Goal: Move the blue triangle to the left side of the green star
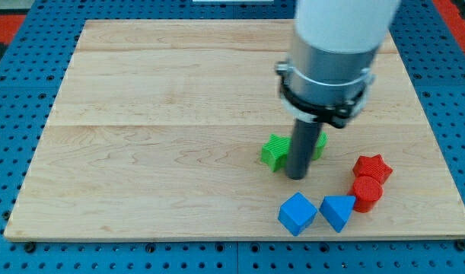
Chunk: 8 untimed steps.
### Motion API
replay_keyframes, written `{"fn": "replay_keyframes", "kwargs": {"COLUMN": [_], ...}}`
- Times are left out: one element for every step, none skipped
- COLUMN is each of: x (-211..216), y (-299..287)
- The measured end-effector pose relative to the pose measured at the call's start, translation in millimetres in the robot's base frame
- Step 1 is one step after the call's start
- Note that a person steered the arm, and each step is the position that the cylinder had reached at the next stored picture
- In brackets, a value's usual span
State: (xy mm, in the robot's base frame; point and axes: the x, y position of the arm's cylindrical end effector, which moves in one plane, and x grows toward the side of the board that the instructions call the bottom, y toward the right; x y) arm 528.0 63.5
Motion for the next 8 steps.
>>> {"fn": "replay_keyframes", "kwargs": {"x": [-11,-13,-13,-14,-17,-18,-18,-4], "y": [-29,-35,-72,-85,-92,-90,-89,-96]}}
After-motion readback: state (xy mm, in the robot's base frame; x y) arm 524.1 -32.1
